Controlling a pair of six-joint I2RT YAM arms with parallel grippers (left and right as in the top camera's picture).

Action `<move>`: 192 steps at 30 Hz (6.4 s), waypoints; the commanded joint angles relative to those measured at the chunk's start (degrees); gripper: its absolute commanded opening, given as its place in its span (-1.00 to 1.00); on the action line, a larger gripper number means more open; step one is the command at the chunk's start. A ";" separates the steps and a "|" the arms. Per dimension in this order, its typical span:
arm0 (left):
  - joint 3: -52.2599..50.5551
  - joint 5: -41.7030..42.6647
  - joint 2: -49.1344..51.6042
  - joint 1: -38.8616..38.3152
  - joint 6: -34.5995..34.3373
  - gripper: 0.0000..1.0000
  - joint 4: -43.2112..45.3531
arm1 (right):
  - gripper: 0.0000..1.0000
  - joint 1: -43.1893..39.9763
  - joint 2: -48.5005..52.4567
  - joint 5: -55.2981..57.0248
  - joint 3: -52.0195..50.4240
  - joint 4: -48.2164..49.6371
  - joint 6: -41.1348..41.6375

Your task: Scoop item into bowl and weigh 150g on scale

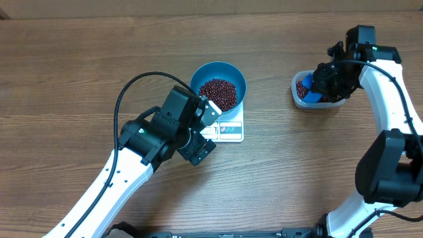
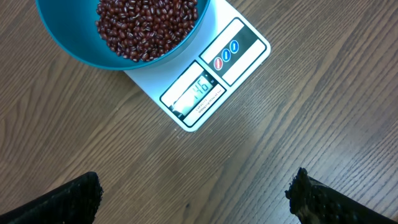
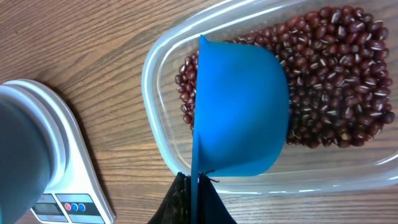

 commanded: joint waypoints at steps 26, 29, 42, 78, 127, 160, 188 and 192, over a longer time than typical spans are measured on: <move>-0.42 0.87 -0.22 0.31 0.87 0.99 0.24 | -0.93 -6.25 -10.34 -5.40 7.76 -5.53 -5.86; -0.42 0.87 -0.22 0.31 0.90 0.99 0.24 | -0.93 -6.25 -11.74 -6.43 7.78 -5.77 -5.90; -0.42 0.87 -0.22 0.31 0.90 0.99 0.24 | -0.92 -1.60 -12.63 -15.58 7.78 -5.90 -7.54; -0.42 0.87 -0.22 0.31 0.90 0.99 0.24 | -0.92 25.70 -12.57 -2.45 7.78 1.27 -7.54; -0.42 0.87 -0.22 0.31 0.90 0.99 0.24 | -0.92 31.21 -11.04 4.44 7.78 3.34 -10.54; -0.42 0.87 -0.20 0.31 0.90 0.99 0.24 | -0.92 31.23 -11.04 5.40 7.78 3.39 -11.26; -0.42 0.87 -0.17 0.31 0.87 0.99 0.24 | -0.93 31.76 -10.93 7.74 7.78 3.93 -8.92; -0.42 0.87 -0.17 0.31 0.90 0.99 0.24 | -0.92 31.76 -10.93 6.03 7.78 3.87 -9.84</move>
